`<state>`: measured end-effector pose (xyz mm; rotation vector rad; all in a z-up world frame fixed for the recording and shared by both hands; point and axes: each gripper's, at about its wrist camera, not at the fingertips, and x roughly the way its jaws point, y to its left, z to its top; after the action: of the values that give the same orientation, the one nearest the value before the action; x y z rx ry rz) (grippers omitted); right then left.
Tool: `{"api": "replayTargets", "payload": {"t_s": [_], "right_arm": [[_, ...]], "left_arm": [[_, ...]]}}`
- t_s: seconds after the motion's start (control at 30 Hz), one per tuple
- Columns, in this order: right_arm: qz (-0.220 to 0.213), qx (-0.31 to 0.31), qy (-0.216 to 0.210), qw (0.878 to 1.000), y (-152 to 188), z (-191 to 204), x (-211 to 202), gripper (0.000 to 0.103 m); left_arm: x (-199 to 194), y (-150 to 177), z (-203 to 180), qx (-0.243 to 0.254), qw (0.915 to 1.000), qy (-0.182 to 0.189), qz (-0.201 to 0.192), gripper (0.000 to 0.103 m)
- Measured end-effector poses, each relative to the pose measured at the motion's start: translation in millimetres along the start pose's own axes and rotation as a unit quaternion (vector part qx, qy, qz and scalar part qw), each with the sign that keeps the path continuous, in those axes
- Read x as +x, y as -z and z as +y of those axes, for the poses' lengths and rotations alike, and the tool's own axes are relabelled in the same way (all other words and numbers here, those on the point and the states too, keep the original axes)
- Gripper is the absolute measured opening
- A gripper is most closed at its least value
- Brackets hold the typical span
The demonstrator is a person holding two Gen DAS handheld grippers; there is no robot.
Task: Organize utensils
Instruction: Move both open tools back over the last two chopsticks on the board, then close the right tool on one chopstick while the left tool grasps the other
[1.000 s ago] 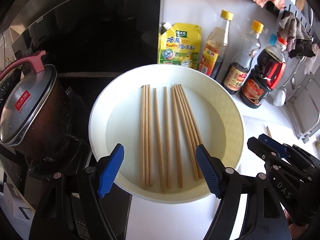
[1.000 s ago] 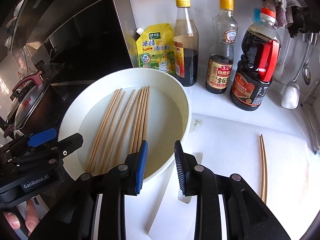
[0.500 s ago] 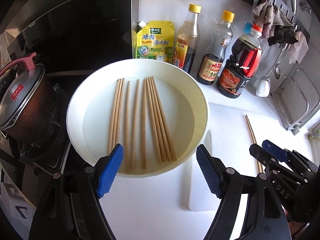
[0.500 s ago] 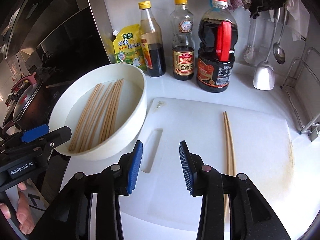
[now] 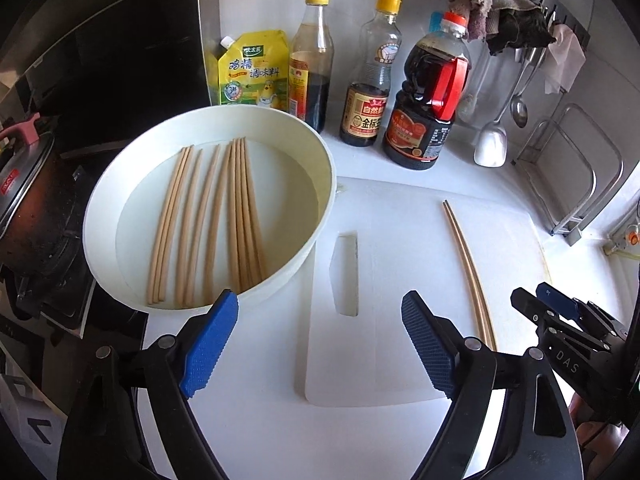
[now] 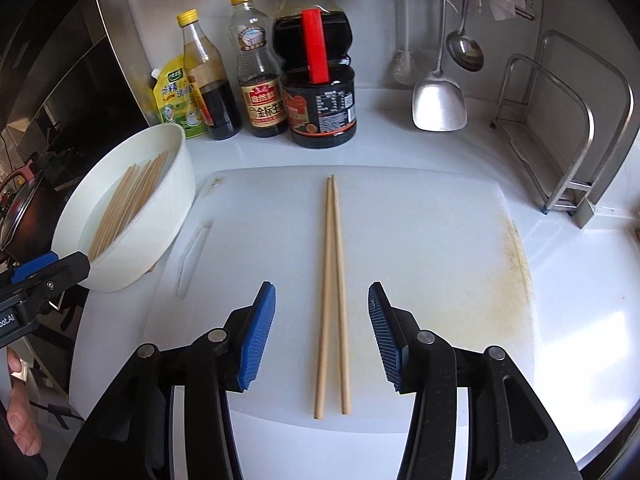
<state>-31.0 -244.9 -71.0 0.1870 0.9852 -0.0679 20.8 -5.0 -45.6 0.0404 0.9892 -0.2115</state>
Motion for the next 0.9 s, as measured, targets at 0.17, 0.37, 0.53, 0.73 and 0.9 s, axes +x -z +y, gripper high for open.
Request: {"api": "replayTargets", "payload": {"t_s": [0.17, 0.37, 0.53, 0.73, 0.9], "right_arm": [[0.006, -0.001, 0.008, 1.000, 10.0, -16.5, 12.7, 0.048], [0.021, 0.000, 0.005, 1.000, 15.9, -28.2, 35.0, 0.048], [0.024, -0.016, 0.000, 1.000, 13.1, -26.6, 47.1, 0.048], [0.027, -0.038, 0.003, 0.999, 10.8, -20.4, 58.1, 0.048], [0.028, -0.059, 0.015, 0.998, 10.2, -16.9, 64.9, 0.048]], "left_arm": [[10.8, 3.4, -16.7, 0.003, 1.0000, 0.005, 0.005, 0.083], [24.0, 6.1, -36.4, 0.016, 0.9998, 0.008, 0.012, 0.083], [33.1, 5.8, -47.2, 0.021, 0.9996, 0.006, 0.016, 0.083], [43.2, 3.5, -52.8, 0.019, 0.9996, 0.002, 0.023, 0.083], [48.2, 2.8, -55.9, 0.020, 0.9995, 0.001, 0.026, 0.083]]}}
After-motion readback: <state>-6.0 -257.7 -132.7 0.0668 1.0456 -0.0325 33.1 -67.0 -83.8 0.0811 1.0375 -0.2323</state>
